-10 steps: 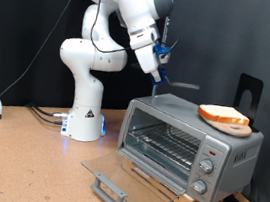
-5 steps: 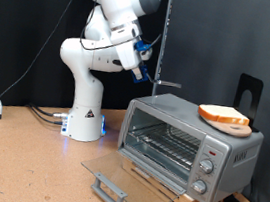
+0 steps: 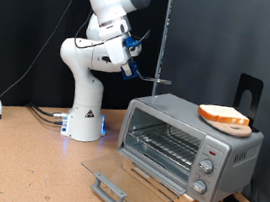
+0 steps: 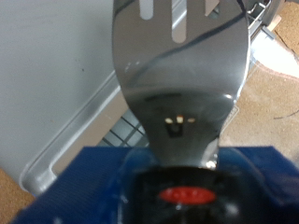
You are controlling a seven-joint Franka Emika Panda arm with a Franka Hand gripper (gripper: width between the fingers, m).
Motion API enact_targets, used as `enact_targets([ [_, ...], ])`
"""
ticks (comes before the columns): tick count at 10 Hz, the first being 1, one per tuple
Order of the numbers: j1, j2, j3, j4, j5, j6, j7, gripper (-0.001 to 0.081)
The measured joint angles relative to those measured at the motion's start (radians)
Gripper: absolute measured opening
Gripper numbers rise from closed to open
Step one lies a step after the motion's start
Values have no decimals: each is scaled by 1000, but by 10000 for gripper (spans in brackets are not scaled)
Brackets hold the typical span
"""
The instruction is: Make a piece of toast with the oven
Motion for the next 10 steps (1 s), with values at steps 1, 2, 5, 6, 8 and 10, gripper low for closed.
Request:
enact_targets([
  [1,0,9,15,-1,-12,7,0,397],
  [2,-3,27,29,0,-24,13,0,397],
  [5,-16,108,67,4,-36,72,0,397],
  [6,-17,143,81,7,-40,92,-1,397],
  [8,-17,215,105,21,-53,104,-6,397],
  [10,-12,275,135,36,-30,138,-7,397],
])
